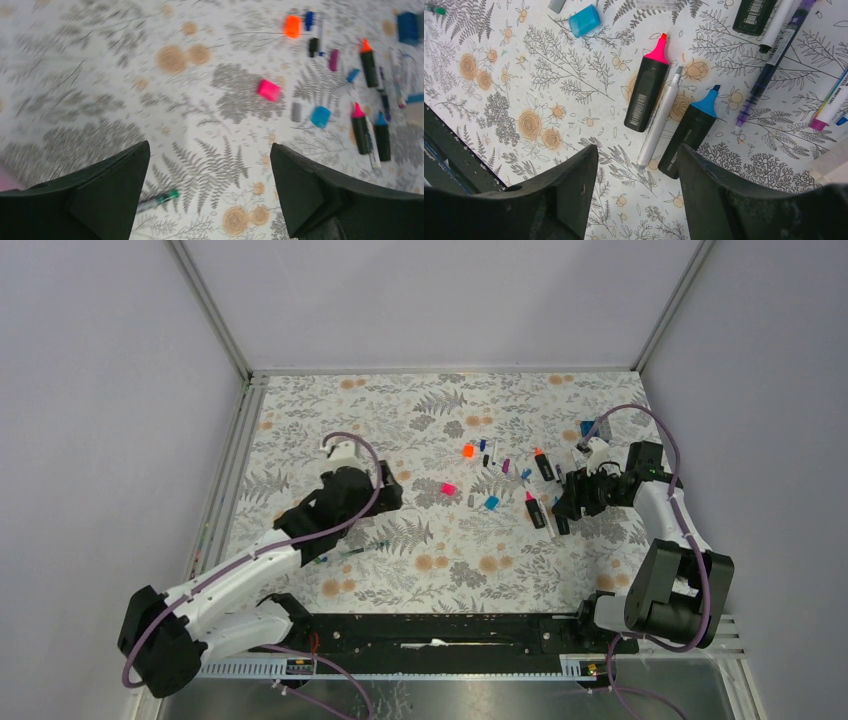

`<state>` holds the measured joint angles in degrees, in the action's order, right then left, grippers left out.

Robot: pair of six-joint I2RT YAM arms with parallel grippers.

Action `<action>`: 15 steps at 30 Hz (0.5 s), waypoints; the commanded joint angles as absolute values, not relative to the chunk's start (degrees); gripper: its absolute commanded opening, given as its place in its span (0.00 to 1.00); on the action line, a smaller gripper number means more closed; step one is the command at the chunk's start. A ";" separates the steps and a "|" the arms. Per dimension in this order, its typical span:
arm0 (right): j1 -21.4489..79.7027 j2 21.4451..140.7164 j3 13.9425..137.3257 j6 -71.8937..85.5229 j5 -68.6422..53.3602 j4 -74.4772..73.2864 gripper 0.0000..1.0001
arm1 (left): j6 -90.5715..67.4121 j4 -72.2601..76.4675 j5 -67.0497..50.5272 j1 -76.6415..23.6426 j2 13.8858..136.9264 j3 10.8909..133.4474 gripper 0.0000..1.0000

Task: Open the pen caps
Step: Place the pen cap at the center of the board, then pick up the pen from the center of the board.

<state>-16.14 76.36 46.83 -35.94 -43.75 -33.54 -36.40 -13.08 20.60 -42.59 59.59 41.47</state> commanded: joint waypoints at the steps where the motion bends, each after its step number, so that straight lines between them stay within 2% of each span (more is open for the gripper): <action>1: -16.26 74.92 46.47 -37.26 -46.62 -33.60 0.66 | -54.60 -21.60 24.07 -39.09 54.51 36.69 0.99; 4: -16.26 75.10 46.48 -37.27 -47.05 -33.62 0.66 | -64.41 -26.80 27.49 -38.41 52.80 35.38 0.99; 7: -16.26 75.16 46.36 -37.27 -47.43 -33.58 0.66 | -65.84 -32.28 32.34 -37.67 53.29 36.76 0.99; 8: -16.26 75.15 46.36 -37.27 -47.50 -33.57 0.66 | -65.79 -34.33 34.00 -36.98 53.84 37.47 0.94; 10: -16.26 75.15 46.39 -37.27 -47.63 -33.57 0.67 | -62.73 -35.73 34.29 -34.12 55.67 38.44 0.79; 15: -16.28 75.11 46.33 -37.36 -47.73 -33.62 0.66 | -54.67 -36.40 32.57 -25.66 60.80 39.74 0.77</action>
<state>-16.14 76.18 46.59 -36.18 -46.04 -33.54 -59.61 -34.20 30.13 -30.52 57.82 36.73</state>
